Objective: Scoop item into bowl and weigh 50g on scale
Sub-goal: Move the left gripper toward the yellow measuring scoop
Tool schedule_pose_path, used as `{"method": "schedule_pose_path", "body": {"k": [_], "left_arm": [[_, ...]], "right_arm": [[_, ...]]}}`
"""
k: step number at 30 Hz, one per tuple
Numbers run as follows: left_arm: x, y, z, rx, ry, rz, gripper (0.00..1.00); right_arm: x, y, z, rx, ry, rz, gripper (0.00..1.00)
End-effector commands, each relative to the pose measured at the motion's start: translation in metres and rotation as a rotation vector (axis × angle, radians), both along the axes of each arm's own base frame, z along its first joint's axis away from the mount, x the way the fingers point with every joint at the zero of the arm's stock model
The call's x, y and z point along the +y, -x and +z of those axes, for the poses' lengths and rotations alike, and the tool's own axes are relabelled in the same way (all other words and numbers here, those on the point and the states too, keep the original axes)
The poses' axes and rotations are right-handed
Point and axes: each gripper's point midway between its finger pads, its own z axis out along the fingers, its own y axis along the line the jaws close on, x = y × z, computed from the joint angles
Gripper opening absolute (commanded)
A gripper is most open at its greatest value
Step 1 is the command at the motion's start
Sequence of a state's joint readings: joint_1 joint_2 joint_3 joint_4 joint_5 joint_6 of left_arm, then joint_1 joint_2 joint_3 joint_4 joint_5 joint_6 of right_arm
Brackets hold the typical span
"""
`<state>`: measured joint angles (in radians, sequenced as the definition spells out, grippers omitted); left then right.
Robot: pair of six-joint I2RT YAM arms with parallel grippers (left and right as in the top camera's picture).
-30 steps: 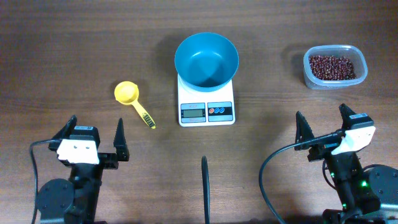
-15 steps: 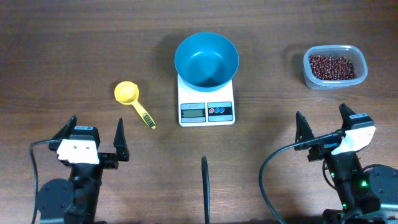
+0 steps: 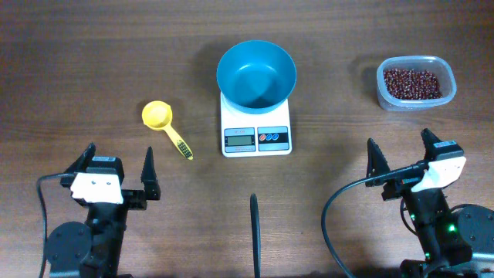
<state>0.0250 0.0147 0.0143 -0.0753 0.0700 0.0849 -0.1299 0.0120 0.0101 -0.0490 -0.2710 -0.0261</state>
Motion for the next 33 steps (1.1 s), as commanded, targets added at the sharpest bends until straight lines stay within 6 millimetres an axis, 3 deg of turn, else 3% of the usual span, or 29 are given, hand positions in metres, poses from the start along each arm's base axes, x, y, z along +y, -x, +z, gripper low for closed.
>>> {"method": "schedule_pose_path", "body": {"k": [1,24,28,33], "left_arm": [[0.002,0.0,-0.001,-0.001,0.012,0.012,0.99],[0.004,0.0,-0.001,-0.001,0.012,0.021,0.99],[-0.001,0.0,0.009,-0.042,0.012,-0.008,0.99],[-0.011,0.004,0.038,-0.109,0.013,-0.063,0.99]], "right_arm": [[0.002,0.0,-0.002,0.005,-0.005,0.011,0.99],[0.002,0.0,-0.002,0.005,-0.005,0.011,0.99],[0.002,0.0,-0.002,0.005,-0.005,0.011,0.99],[0.002,0.0,-0.002,0.005,-0.005,0.011,0.99]]}}
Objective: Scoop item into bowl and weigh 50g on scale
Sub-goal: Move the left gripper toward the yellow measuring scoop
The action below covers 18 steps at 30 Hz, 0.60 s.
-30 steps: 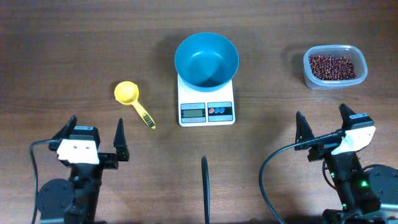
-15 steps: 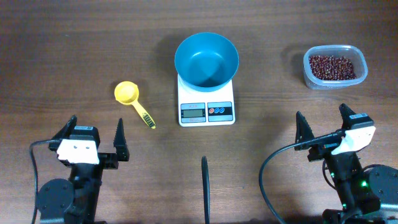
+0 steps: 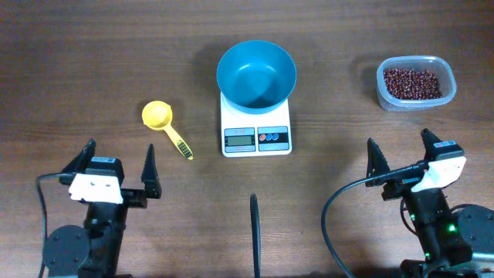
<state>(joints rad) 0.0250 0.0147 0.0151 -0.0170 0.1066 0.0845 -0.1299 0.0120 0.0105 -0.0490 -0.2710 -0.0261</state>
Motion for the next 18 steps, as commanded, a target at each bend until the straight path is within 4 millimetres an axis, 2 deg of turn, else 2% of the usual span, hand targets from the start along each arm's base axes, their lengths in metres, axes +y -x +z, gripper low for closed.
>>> {"method": "schedule_pose_path", "body": {"k": [1,3,8,15,18], "left_arm": [[-0.005,0.006,0.031,-0.052,0.012,-0.026,0.99],[-0.005,0.01,0.04,-0.035,0.013,-0.026,0.99],[-0.005,0.017,0.081,0.049,0.016,-0.025,0.99],[-0.005,0.0,0.115,0.371,0.029,-0.028,0.99],[-0.006,0.005,0.127,0.531,0.036,-0.03,0.99]], "right_arm": [[0.002,0.0,-0.003,0.005,-0.005,0.011,0.99],[0.002,0.0,-0.003,0.005,-0.005,0.011,0.99],[0.002,0.0,-0.003,0.005,-0.005,0.011,0.99],[0.002,0.0,-0.003,0.005,-0.005,0.011,0.99],[0.002,0.0,-0.003,0.005,-0.005,0.011,0.99]]}}
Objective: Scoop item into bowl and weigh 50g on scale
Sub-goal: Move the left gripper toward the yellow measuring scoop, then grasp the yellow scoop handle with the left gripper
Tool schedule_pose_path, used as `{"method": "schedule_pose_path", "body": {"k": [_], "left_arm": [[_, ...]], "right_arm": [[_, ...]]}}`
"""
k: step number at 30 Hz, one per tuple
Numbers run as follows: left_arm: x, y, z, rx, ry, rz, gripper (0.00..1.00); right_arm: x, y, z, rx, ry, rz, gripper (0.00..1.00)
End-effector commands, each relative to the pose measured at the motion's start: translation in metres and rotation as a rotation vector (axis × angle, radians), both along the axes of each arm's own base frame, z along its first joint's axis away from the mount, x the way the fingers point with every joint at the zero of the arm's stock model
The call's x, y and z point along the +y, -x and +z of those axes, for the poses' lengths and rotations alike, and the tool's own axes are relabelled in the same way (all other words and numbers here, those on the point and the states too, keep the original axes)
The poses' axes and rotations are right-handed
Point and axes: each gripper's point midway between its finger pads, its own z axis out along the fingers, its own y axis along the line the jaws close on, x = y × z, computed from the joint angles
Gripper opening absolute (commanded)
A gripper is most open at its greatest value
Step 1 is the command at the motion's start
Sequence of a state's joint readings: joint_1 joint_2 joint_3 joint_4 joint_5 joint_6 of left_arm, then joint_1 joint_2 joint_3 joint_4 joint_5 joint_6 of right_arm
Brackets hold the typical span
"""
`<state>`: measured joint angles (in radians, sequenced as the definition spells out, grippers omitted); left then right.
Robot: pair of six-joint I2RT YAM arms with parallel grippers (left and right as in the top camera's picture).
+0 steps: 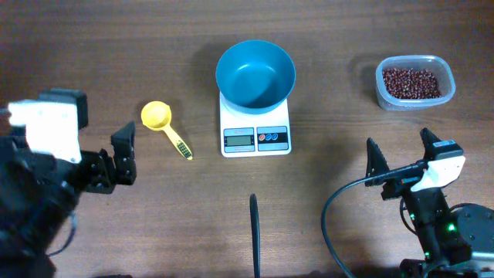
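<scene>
A yellow scoop [157, 116] lies on the table left of the scale, its handle pointing toward the front right. An empty blue bowl [255, 75] stands on the white kitchen scale [255, 137]. At the back right is a clear tub of red beans [414, 83]. My left gripper [124, 157] is raised high and looms large at the left; its fingers point right, just short of the scoop, and look open with nothing in them. Low at the front right, my right gripper [400, 154] stands open and empty.
A thin black strip [254, 232] stands at the middle of the table's front edge. The left arm's bulk [35, 201] hides the front left of the wooden table [116, 46]. A black cable [336, 216] loops beside the right arm.
My left arm has risen from its low rest at the front left and swung its gripper toward the yellow scoop. The right arm, scoop, bowl and beans have not moved.
Both arms rested low at the front with their grippers open at the two earlier moments, nothing changing between them. Now only the left arm has lifted, with its gripper next to the scoop.
</scene>
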<state>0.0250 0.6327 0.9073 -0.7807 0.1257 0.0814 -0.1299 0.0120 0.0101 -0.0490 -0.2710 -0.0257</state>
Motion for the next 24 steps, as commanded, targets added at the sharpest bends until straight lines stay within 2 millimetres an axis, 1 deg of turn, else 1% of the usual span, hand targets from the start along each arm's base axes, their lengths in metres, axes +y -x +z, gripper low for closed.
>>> {"method": "schedule_pose_path", "body": {"k": [1,3,4,7,9,11,12,14,15,16,19,21,23,24], "left_arm": [[-0.004,0.002,0.027,0.083,0.022,-0.013,0.99],[-0.016,0.005,0.032,0.116,0.064,-0.076,0.99],[-0.031,0.008,0.031,0.133,0.112,-0.149,0.99],[-0.053,0.021,0.022,0.207,0.2,-0.259,0.99],[-0.057,0.024,0.021,0.219,0.216,-0.279,0.99],[-0.057,0.018,0.027,0.186,0.222,-0.273,0.99],[-0.054,0.013,0.029,0.185,0.247,-0.23,0.99],[-0.024,-0.001,0.02,0.217,0.283,0.013,0.99],[-0.013,-0.005,0.016,0.229,0.291,0.098,0.99],[0.0,-0.012,0.007,0.257,0.301,0.204,0.99],[0.007,-0.033,-0.015,0.344,0.306,0.274,0.99],[0.021,-0.05,-0.032,0.407,0.279,0.375,0.93],[0.028,-0.066,-0.05,0.469,0.266,0.435,0.93],[0.028,-0.079,-0.066,0.515,0.269,0.448,0.94]], "right_arm": [[0.002,0.0,-0.002,0.005,-0.004,0.011,0.99],[0.002,0.0,-0.002,0.005,-0.004,0.011,0.99],[0.002,0.0,-0.002,0.005,-0.004,0.011,0.99],[0.002,0.0,-0.002,0.005,-0.004,0.011,0.99],[0.002,0.0,-0.002,0.005,-0.004,0.011,0.99],[0.002,0.0,-0.002,0.005,-0.004,0.011,0.99],[0.002,0.0,-0.002,0.005,-0.004,0.011,0.99],[0.002,0.0,-0.002,0.005,-0.004,0.011,0.99],[0.002,0.0,-0.002,0.005,-0.004,0.011,0.99],[0.002,0.0,-0.002,0.005,-0.004,0.011,0.99],[0.002,0.0,-0.002,0.005,-0.004,0.011,0.99],[0.002,0.0,-0.002,0.005,-0.004,0.011,0.99],[0.002,0.0,-0.002,0.005,-0.004,0.011,0.99],[0.002,0.0,-0.002,0.005,-0.004,0.011,0.99]]}}
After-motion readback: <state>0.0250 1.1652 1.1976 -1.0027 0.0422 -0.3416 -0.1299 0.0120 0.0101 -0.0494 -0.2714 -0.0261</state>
